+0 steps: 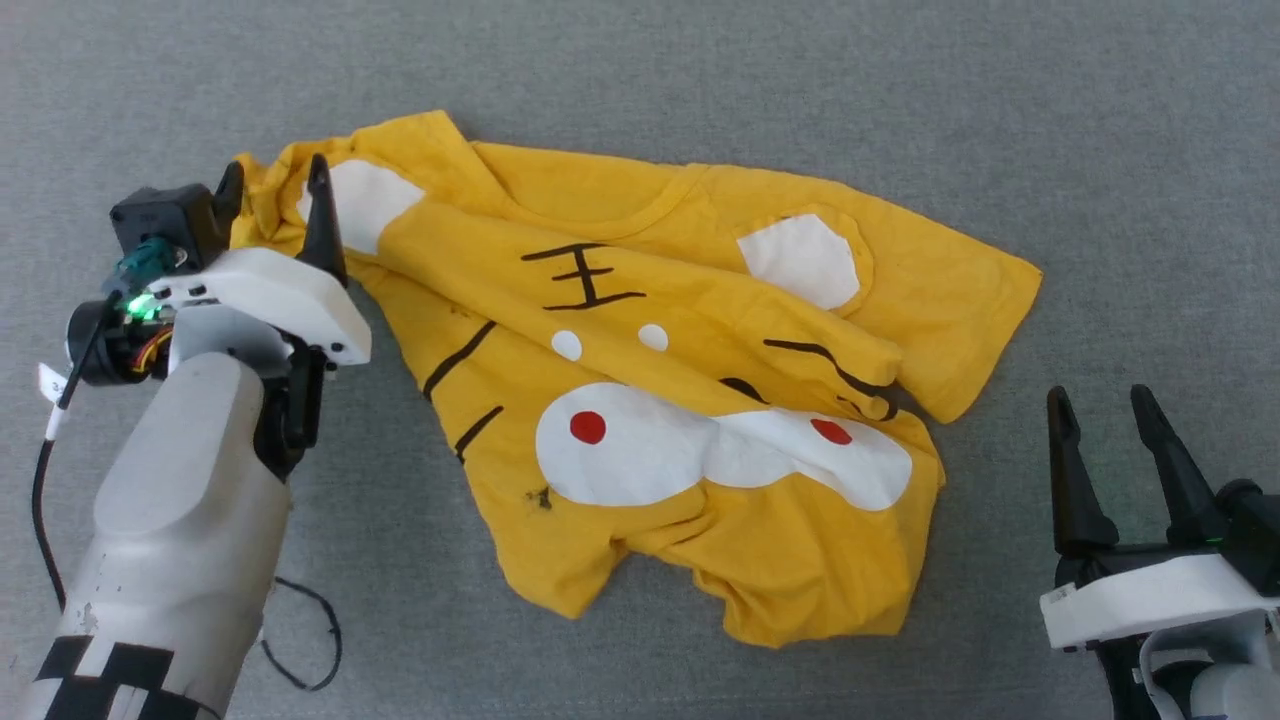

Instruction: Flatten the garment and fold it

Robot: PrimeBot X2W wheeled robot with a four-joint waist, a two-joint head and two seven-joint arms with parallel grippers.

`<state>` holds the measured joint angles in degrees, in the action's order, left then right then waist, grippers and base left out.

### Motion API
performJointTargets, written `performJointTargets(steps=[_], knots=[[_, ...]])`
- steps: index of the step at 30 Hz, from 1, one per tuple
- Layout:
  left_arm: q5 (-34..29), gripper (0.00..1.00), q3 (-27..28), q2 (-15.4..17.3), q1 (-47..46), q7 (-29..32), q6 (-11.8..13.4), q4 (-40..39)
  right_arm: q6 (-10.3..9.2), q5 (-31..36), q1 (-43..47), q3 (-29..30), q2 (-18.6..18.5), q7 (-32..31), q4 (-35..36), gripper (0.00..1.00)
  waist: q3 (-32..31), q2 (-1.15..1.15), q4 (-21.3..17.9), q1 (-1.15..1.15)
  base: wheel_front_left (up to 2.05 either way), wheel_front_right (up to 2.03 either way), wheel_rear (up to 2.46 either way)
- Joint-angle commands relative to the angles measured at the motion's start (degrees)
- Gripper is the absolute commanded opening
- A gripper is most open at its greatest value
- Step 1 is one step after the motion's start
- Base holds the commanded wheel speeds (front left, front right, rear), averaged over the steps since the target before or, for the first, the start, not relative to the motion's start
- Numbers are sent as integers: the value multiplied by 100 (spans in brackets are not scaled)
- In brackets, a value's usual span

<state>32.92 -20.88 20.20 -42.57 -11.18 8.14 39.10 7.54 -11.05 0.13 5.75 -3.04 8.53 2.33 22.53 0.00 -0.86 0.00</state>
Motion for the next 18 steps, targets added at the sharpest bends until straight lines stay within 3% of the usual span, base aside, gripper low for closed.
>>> performJointTargets(steps=[1,6,11,18], knots=[[65,100,36,-32,99,-121,-4,-166,-5,29,-51,29,16,-32,12,100,-130,0,96,0,0,0,0],[-5,100,237,-49,531,-346,131,-1064,-5,-3,20,42,16,-53,34,100,-313,0,189,0,0,0,0],[-402,100,662,-183,1475,-378,263,-2748,-5,-63,83,21,16,-29,22,100,-446,0,213,0,0,0,0],[-1212,100,967,-549,3133,-381,-76,-4384,-5,-117,139,-20,16,15,-28,100,-569,0,160,0,0,0,0]])
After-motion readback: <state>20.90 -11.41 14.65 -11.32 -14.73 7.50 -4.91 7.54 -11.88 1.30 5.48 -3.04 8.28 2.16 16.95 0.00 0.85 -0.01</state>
